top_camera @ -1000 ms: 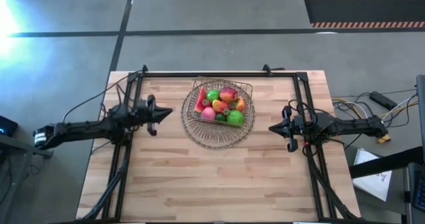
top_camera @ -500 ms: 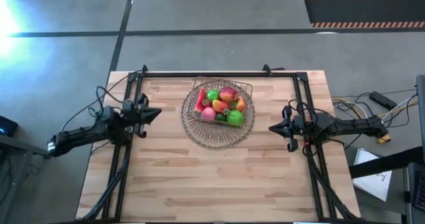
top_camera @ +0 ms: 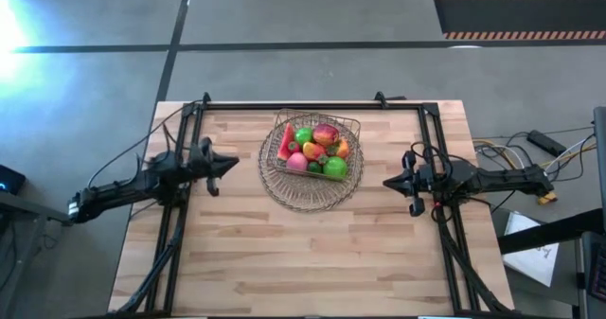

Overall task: Build produce basket
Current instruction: Return to Home Position

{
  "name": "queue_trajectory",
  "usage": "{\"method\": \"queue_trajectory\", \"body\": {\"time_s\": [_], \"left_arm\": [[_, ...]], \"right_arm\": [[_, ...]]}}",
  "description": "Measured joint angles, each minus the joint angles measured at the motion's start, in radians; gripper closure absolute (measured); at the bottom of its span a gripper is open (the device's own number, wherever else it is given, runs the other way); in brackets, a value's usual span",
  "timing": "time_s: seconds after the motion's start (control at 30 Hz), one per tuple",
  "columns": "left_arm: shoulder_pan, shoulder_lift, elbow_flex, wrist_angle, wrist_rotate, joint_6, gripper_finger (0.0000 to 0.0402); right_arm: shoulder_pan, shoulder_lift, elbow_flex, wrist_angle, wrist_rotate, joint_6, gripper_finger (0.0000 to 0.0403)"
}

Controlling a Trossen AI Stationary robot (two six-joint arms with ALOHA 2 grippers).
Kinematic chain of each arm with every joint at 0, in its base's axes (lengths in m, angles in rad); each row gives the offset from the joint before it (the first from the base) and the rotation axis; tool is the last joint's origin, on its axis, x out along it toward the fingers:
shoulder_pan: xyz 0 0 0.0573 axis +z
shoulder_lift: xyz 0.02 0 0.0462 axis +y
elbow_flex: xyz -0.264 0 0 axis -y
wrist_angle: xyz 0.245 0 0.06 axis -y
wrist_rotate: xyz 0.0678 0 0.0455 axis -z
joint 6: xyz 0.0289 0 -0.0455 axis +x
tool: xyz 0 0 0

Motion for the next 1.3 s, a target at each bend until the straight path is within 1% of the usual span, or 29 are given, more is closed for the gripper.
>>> {"method": "queue_trajectory", "body": {"time_s": [0.1, 0.2, 0.27, 0.8, 1.3], "left_arm": [[-0.001, -0.008, 0.002, -0.032, 0.013, 0.035, 0.0401], [-0.003, 0.0, 0.001, -0.022, 0.076, 0.073, 0.0401], [-0.003, 0.005, 0.001, -0.02, 0.092, 0.067, 0.0401], [-0.003, 0.091, 0.001, -0.001, 0.1, 0.064, 0.0401], [-0.003, 0.143, 0.001, 0.004, 0.099, 0.064, 0.0401]], "right_arm": [[0.0, 0.0, 0.0, 0.0, 0.0, 0.0, 0.0394], [0.0, 0.0, 0.0, 0.0, -0.001, 0.0, 0.0394], [0.0, 0.0, 0.0, 0.0, 0.0, 0.0, 0.0394], [0.0, 0.0, 0.0, 0.0, 0.0, 0.0, 0.0394], [0.0, 0.0, 0.0, 0.0, -0.001, 0.0, 0.0394]]}}
